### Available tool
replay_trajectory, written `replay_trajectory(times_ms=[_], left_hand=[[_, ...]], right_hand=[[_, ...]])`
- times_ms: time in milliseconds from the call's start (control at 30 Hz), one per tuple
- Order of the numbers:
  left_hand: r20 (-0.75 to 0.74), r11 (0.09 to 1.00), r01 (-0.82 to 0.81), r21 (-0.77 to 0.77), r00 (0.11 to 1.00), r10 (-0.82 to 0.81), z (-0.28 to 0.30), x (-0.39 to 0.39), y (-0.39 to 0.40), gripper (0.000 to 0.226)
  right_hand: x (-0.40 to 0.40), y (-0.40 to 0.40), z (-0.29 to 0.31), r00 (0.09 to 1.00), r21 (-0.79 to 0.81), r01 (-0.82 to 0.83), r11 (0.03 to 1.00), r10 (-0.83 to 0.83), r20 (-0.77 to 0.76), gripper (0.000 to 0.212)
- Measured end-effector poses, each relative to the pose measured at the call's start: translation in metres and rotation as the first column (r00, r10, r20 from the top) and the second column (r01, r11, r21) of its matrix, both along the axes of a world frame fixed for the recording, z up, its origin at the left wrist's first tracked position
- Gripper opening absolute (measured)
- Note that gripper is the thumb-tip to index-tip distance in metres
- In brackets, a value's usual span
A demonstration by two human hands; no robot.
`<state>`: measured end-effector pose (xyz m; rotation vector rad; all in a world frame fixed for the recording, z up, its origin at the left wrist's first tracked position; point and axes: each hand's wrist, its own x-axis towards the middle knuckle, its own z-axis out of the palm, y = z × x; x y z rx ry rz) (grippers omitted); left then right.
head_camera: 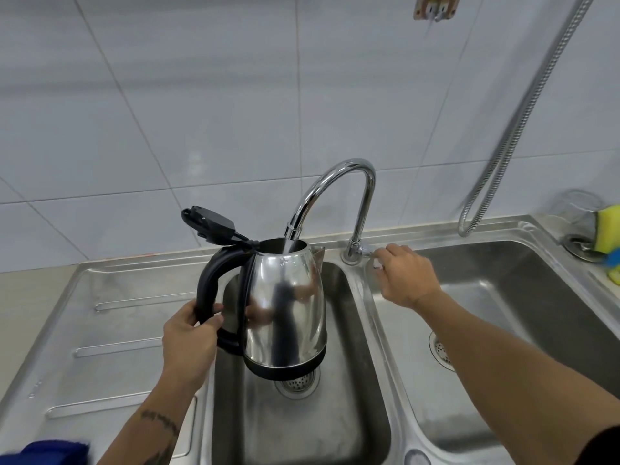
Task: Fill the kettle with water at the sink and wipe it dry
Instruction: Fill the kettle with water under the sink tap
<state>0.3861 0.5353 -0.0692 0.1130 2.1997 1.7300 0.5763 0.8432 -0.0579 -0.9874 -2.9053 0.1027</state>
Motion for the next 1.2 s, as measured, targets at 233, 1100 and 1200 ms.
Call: replay_trajectory(times_ms=[233, 1100, 1200], left_hand=[[-0.019, 1.000, 0.019, 0.001, 1.000, -0.019, 0.007, 0.003, -0.002, 0.027], [0.026, 0.997, 0.046, 0.055, 0.999, -0.047, 0.031, 0.045, -0.082, 0.025], [0.038, 0.991, 0.105, 0.079, 0.993, -0.108, 0.039, 0.042, -0.107, 0.027]], right_hand=[[-0.037, 0.036, 0.040, 0.935, -0.187, 0.299, 0.936, -0.327, -0.139, 0.036], [0.006, -0.194, 0.044, 0.889, -0.981, -0.155, 0.116, -0.418, -0.189, 0.063], [0.011, -0.221, 0.052, 0.877, -0.964, -0.192, 0.184, -0.408, -0.252, 0.065]])
